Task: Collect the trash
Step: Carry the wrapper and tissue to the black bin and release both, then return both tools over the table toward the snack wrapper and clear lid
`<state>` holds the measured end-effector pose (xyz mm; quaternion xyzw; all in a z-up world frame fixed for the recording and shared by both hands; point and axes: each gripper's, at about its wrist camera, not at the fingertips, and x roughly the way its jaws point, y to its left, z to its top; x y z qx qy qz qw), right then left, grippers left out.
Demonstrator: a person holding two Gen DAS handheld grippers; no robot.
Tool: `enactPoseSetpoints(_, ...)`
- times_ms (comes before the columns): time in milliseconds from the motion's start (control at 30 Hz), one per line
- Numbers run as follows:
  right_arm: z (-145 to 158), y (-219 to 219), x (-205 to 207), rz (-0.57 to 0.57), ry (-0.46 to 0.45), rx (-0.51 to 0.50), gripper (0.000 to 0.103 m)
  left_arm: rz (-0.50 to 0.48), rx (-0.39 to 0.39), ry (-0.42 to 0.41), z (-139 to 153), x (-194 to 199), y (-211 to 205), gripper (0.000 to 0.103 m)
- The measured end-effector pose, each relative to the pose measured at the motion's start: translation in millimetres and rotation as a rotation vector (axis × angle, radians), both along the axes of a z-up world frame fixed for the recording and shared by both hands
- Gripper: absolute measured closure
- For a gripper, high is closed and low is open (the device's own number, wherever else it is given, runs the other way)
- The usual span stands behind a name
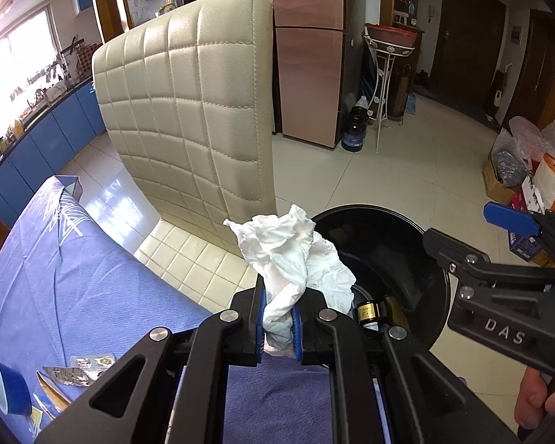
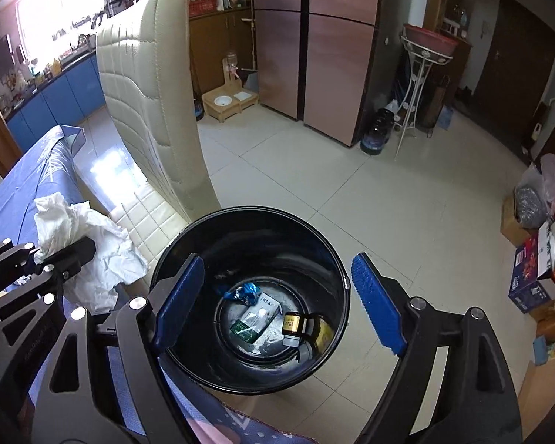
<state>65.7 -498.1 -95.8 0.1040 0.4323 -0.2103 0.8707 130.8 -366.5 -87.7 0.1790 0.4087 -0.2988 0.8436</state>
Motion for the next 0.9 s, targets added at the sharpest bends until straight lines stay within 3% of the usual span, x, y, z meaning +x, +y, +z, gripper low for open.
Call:
enactPoseSetpoints(533, -6.2, -16.2, -14.3, -0.061, 0.019, -0.003, 0.021, -0.074, -0.024, -0.001, 2.5, -7.1, -29.9, 0.090)
enactPoseSetpoints(567, -6.2, -17.3, -15.9, -0.064, 0.019, -0.004, 0.021, -0.072, -0.024, 0.007, 1.8, -7.7, -31.1, 0.083)
enactPoseSetpoints(600, -6.5, -18.2, -17.4, -0.067, 0.019, -0.005, 0.021, -0.071, -0.027, 0.020, 1.1, -7.3, -31.3, 0.066)
enactPoseSetpoints(667, -8.2, -20.5, -19.5, -0.078, 0.027, -0.008, 0.023, -0.037, -0.034, -0.003, 3.2, -7.2, -28.3, 0.041)
enactPoseSetpoints(700, -9.5, -22.3, -20.2, -0.080, 0.031, 0.002, 0.023, -0.029, -0.048, -0.015, 5.1, -6.7, -26.1, 0.034)
enactPoseSetpoints(900, -9.1, -24.3, -23.1, -0.088, 0.031, 0.012, 0.023, -0.018, -0.040, -0.059, 13.0, -8.4, -21.6, 0.032)
